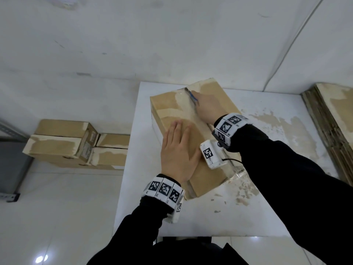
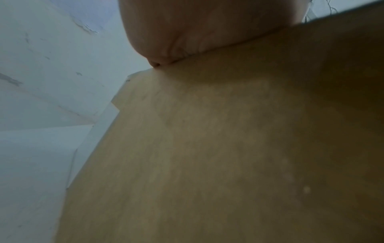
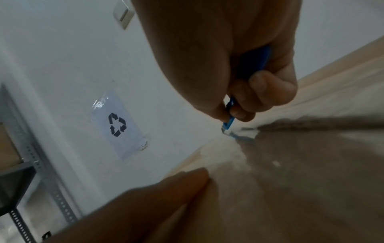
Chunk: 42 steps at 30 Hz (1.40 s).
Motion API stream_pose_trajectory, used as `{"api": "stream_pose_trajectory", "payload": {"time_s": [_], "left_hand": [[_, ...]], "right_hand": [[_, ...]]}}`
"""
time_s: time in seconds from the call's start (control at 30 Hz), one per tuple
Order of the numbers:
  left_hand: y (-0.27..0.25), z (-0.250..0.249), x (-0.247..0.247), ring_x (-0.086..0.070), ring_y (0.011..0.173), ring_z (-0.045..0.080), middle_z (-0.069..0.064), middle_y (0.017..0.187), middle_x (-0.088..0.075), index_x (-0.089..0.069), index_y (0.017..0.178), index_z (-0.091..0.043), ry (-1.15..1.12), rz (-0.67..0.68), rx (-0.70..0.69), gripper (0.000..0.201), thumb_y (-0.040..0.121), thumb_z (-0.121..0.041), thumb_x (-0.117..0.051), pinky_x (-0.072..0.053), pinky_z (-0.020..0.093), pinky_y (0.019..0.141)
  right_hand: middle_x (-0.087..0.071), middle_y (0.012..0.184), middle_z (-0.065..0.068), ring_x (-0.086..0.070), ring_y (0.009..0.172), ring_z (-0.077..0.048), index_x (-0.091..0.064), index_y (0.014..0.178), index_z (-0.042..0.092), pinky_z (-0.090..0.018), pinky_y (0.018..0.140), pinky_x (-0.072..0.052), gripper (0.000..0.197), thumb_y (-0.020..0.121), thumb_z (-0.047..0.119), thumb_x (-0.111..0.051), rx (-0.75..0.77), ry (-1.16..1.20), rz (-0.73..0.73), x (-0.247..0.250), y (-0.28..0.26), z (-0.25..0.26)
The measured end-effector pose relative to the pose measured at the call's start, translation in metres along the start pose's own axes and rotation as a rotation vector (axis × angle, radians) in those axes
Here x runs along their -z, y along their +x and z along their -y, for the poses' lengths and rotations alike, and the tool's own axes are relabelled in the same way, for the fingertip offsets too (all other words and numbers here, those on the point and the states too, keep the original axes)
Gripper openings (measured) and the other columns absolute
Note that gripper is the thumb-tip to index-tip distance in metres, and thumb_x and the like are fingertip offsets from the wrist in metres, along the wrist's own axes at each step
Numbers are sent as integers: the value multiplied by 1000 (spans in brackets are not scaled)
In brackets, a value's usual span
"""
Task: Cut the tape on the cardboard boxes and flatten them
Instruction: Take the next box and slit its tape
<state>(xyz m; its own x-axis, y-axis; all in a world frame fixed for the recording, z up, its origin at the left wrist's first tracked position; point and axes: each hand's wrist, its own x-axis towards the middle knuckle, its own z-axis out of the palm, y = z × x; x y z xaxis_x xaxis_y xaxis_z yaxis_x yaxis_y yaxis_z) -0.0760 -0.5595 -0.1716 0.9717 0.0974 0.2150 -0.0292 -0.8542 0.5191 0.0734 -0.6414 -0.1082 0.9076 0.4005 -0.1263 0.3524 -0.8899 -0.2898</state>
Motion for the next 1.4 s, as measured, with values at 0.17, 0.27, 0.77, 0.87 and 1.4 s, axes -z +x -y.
{"api": "stream_pose_trajectory", "payload": {"time_s": [0.17,0.27,0.77,0.87,1.4], "left_hand": [[0,0,0,-15,147,25,11,155,-28,-39,145,-12,-33,-6,-17,64,91,-43,-24,3,28,118],[1,-1,0,-18,146,26,12,154,-30,-41,144,-10,-52,-23,-19,59,93,-35,-23,5,25,117],[0,-3,0,-17,146,25,12,154,-30,-42,143,-10,-18,-18,-6,61,88,-32,-24,1,29,118],[0,-3,0,-17,146,23,12,154,-30,-43,142,-10,-20,-19,6,63,86,-32,-25,3,26,117],[2,-8,3,-7,148,20,8,158,-19,-31,148,-13,67,68,19,58,92,-30,-28,2,29,117]], "right_hand": [[-59,117,-21,-56,106,-37,-22,146,3,-35,72,-35,52,96,-1,-31,39,-195,44,1,6,10],[-57,122,-22,-53,112,-38,-18,147,1,-38,80,-40,56,93,-4,-33,42,-217,93,3,9,11],[-54,126,-23,-53,112,-37,-22,146,2,-35,84,-39,49,98,4,-32,49,-191,181,6,-3,4],[-54,125,-23,-53,110,-36,-21,147,3,-35,84,-39,49,99,6,-31,35,-149,188,7,-29,-1],[-37,57,-2,-27,44,-14,-8,151,26,-22,42,-21,62,99,0,-28,-166,71,249,-5,-219,-48]]}}
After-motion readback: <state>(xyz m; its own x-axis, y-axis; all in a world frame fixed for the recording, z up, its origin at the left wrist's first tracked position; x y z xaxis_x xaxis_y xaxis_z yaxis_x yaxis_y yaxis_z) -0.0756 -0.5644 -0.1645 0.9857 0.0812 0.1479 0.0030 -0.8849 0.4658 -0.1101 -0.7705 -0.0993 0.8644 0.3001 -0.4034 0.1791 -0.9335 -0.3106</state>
